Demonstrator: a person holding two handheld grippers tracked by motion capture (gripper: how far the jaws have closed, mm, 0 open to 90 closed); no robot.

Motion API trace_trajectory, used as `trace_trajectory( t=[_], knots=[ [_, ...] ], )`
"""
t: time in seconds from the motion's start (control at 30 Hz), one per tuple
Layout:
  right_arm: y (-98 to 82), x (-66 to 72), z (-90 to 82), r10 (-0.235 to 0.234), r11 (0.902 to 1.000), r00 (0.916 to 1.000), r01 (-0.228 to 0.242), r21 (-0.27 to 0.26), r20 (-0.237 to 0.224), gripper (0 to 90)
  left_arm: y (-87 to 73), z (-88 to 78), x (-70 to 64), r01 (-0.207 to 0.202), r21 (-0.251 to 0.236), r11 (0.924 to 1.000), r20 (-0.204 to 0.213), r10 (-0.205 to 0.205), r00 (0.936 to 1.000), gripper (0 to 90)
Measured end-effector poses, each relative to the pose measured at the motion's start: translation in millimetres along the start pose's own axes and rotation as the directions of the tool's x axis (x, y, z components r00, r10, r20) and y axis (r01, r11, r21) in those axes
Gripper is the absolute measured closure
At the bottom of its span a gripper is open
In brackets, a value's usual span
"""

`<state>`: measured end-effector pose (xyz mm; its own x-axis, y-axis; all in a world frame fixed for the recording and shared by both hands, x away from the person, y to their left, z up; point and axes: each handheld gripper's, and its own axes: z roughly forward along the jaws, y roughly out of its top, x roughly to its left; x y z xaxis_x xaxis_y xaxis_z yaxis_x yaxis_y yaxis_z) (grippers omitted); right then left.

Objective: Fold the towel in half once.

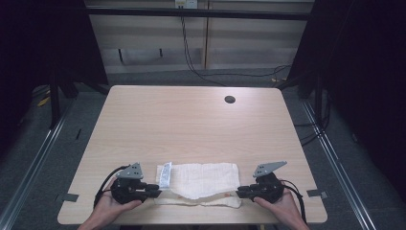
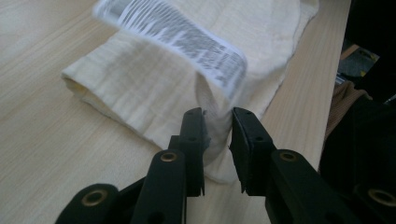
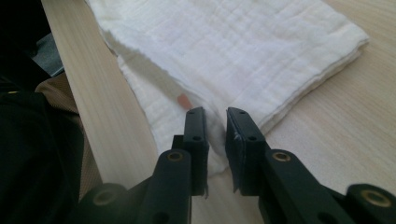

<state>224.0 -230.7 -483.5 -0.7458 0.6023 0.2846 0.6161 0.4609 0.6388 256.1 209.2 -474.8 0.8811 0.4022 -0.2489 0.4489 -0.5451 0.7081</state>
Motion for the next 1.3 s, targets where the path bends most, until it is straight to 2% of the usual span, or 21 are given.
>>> trace_trajectory(
  t=[0.2,0.23,0.3,0.37,0.47,0.6,0.63,0.67,0.7,0.77,0.87,0.9,0.97,1.1,1.17,1.27,1.3],
  knots=[
    [-1.8,1.0,-3.7,0.007,0.9999,1.0,-0.007,-0.012,0.003,75.6,-1.0,-9.5,4.6,0.005,-0.026,0.9996,-0.028,-0.005,0.9996,70.9],
    [-1.6,0.5,-4.4,0.007,0.9998,1.0,-0.007,-0.017,0.006,74.9,0.3,-12.1,7.7,0.014,-0.045,0.9989,-0.027,-0.015,0.9995,70.9],
    [-0.6,-0.8,-4.0,0.013,0.9996,0.9999,-0.013,-0.024,0.008,74.7,1.4,-12.5,9.3,0.023,-0.048,0.9986,-0.031,-0.024,0.9992,71.3],
    [1.6,-2.3,-3.8,0.017,0.9994,0.9997,-0.016,-0.03,0.016,74.7,6.5,-11.5,14.3,0.013,-0.051,0.9986,-0.05,-0.015,0.9987,71.4],
    [5.0,-3.5,-3.4,0.014,0.9992,0.9996,-0.013,-0.036,0.024,74.5,10.8,-9.0,17.0,0.012,-0.054,0.9985,-0.055,-0.015,0.9984,71.2],
    [16.1,-6.8,-1.4,0.014,0.9991,0.9988,-0.012,-0.041,0.048,72.7,19.5,1.7,26.5,0.02,-0.042,0.9989,-0.073,-0.023,0.997,70.0],
    [23.8,-9.9,-0.4,0.011,0.9985,0.9976,-0.007,-0.054,0.069,70.7,23.1,7.2,32.0,0.02,-0.029,0.9994,-0.074,-0.022,0.997,69.7],
    [23.8,-9.9,-0.4,0.011,0.9985,0.9976,-0.007,-0.054,0.069,70.7,23.1,7.2,32.0,0.02,-0.029,0.9994,-0.074,-0.022,0.997,69.3],
    [31.4,-14.7,1.5,0.008,0.9976,0.9955,-0.002,-0.069,0.094,68.3,24.6,13.2,36.7,0.035,-0.022,0.9992,-0.088,-0.036,0.9955,68.6],
    [38.6,-20.9,4.9,0.007,0.9977,0.9934,0.001,-0.068,0.114,66.7,26.8,13.9,41.3,0.04,-0.017,0.9991,-0.093,-0.041,0.9948,67.9],
    [44.1,-27.1,8.3,0.011,0.9974,0.9921,-0.002,-0.072,0.125,66.2,29.0,11.9,44.9,0.049,-0.036,0.9982,-0.093,-0.052,0.9943,67.3],
    [48.2,-32.7,12.3,0.016,0.9979,0.9897,-0.007,-0.064,0.142,65.6,28.4,10.8,50.1,0.067,-0.044,0.9968,-0.104,-0.071,0.9921,67.2],
    [49.7,-35.8,14.6,0.02,0.998,0.9891,-0.011,-0.062,0.146,65.6,27.5,11.7,52.2,0.075,-0.041,0.9963,-0.108,-0.079,0.991,66.9],
    [48.1,-47.1,26.6,0.044,0.9987,0.9861,-0.039,-0.033,0.16,60.4,27.1,17.7,58.7,0.076,-0.012,0.9971,-0.128,-0.076,0.9888,61.8],
    [47.3,-46.3,30.9,0.043,0.9991,0.9856,-0.042,-0.012,0.164,57.4,27.0,23.2,59.8,0.078,-0.001,0.997,-0.124,-0.077,0.9893,58.3],
    [47.0,-42.5,31.8,0.043,0.999,0.983,-0.045,0.006,0.179,55.8,26.5,26.6,60.1,0.082,0.013,0.9965,-0.119,-0.08,0.9896,57.8],
    [45.2,-35.8,28.8,0.055,0.9983,0.9805,-0.058,0.008,0.188,54.7,26.7,27.5,60.0,0.075,0.018,0.997,-0.104,-0.073,0.9919,58.7]
  ],
)
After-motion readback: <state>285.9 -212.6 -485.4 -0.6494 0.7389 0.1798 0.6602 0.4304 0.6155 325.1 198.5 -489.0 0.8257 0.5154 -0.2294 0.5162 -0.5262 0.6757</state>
